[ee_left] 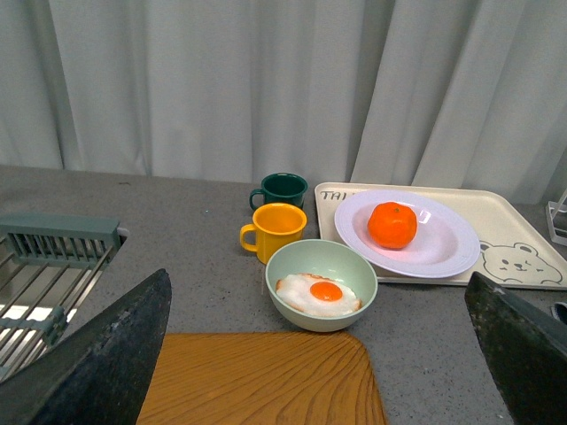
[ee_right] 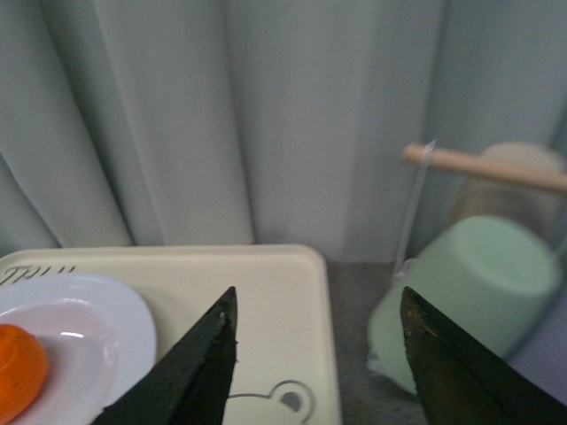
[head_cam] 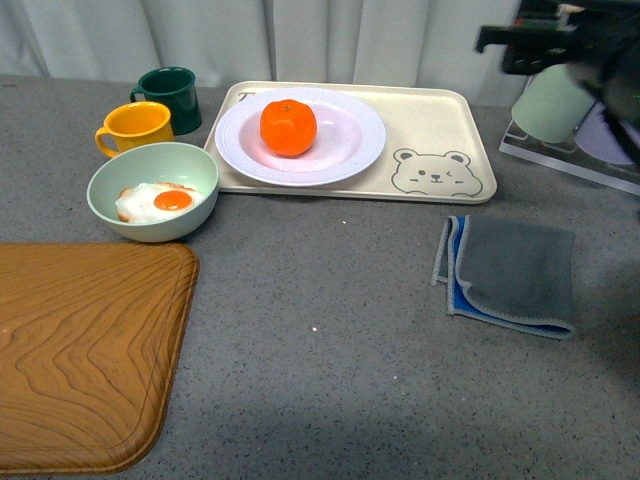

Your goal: Place orange and plate with both arms

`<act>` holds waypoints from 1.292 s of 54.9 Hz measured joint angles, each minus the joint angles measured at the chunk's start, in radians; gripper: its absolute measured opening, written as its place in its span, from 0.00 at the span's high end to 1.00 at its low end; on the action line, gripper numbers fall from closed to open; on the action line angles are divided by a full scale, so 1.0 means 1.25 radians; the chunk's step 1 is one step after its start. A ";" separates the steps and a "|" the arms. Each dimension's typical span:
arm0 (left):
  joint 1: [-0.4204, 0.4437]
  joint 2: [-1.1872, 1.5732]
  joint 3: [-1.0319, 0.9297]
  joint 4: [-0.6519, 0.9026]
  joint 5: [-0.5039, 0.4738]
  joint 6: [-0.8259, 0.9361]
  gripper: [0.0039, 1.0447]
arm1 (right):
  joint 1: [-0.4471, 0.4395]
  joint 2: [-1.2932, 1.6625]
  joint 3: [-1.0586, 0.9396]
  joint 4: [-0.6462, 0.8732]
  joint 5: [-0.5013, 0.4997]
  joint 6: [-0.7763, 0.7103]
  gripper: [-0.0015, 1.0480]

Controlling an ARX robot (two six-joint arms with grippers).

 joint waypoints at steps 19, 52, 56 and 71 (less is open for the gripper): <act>0.000 0.000 0.000 0.000 0.001 0.000 0.06 | -0.050 -0.240 -0.311 0.048 -0.058 -0.023 0.99; 0.000 0.000 0.000 0.000 0.001 0.000 0.06 | -0.145 -0.826 -0.606 -0.240 -0.146 -0.023 0.99; 0.000 0.000 0.000 0.000 0.001 0.000 0.06 | -0.145 -0.876 -0.616 -0.280 -0.146 -0.023 0.99; 0.000 0.000 0.000 0.000 0.001 0.000 0.06 | -0.145 -1.045 -0.640 -0.422 -0.146 -0.023 0.99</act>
